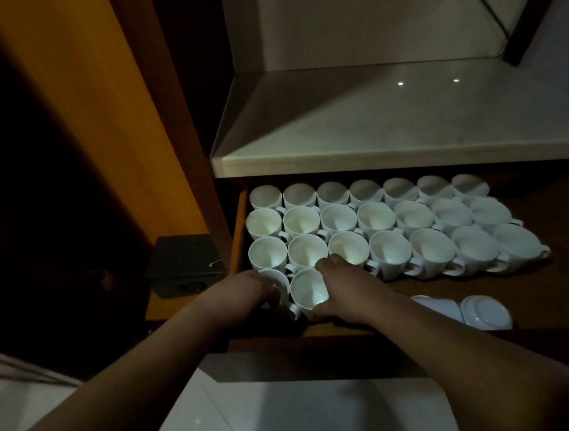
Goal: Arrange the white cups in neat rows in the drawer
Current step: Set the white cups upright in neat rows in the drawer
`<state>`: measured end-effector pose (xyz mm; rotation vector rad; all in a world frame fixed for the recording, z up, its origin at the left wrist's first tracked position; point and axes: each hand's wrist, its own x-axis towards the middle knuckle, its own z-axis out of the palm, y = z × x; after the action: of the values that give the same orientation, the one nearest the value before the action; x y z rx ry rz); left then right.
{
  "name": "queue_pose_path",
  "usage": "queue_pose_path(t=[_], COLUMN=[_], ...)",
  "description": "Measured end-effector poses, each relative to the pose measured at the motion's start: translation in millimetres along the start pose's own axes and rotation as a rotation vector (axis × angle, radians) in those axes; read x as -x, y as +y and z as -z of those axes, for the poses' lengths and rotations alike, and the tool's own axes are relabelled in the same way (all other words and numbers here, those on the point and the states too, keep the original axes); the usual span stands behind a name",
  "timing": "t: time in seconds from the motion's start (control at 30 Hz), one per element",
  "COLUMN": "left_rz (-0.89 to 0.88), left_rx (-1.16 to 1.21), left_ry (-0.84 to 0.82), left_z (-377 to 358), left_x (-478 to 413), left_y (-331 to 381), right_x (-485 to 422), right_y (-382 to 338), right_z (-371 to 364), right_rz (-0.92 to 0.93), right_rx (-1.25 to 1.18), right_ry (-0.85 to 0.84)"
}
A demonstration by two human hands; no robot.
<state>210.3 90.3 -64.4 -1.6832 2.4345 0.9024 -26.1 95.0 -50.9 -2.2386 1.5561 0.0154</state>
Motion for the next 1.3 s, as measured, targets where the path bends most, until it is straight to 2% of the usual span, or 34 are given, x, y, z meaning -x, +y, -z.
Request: queue_pose_path(t=[0.1,0.13,0.2,0.27,0.43,0.57,0.63,0.73,0.8,0.87,1.0,1.1,1.3], left_rz=[0.002,-0.024,0.031,-0.047,-0.203,-0.206,-0.243,-0.270,-0.257,-0.242,-0.265,-0.263,-0.190], left_rx=[0.043,-0.014,-0.004,-0.048,-0.138,-0.171,-0.207,-0.278,-0.289,-0.411,-0.485,-0.489,-0.300], left_ry=[-0.013,-0.015,-0.053,0.008,0.039,0.194,0.164,0.076,0.024,-0.010,0.123,0.148,0.195], left_z=[3,5,10,11,15,20,22,14,8,4,-8,-13,6], left_x=[-1,-2,-1,-1,10,10,7,-10,-20,-27,-35,-38,-29], left_y=[1,2,3,5,11,22,35,55,65,68,57,59,148], right_x=[-1,-1,-3,-4,-1,8,15,27,33,41,58,66,87], right_y=[-1,-1,-2,-1,3,22,38,62,78,95,129,152,184], right_z=[1,1,2,1,9,45,64,81,83,83,86,89,101], right_rz=[-0.014,-0.021,-0.027,-0.034,-0.055,-0.176,-0.256,-0.291,-0.278,-0.283,-0.321,-0.319,-0.284], right_rx=[-0.026,-0.031,-0.031,-0.038,-0.088,-0.420,-0.517,-0.360,-0.189,-0.097,0.034,0.123,0.207], right_ry=[-0.008,-0.010,-0.012,-0.016,-0.040,0.140,0.191,0.126,0.024,-0.067,-0.189,-0.359,-0.472])
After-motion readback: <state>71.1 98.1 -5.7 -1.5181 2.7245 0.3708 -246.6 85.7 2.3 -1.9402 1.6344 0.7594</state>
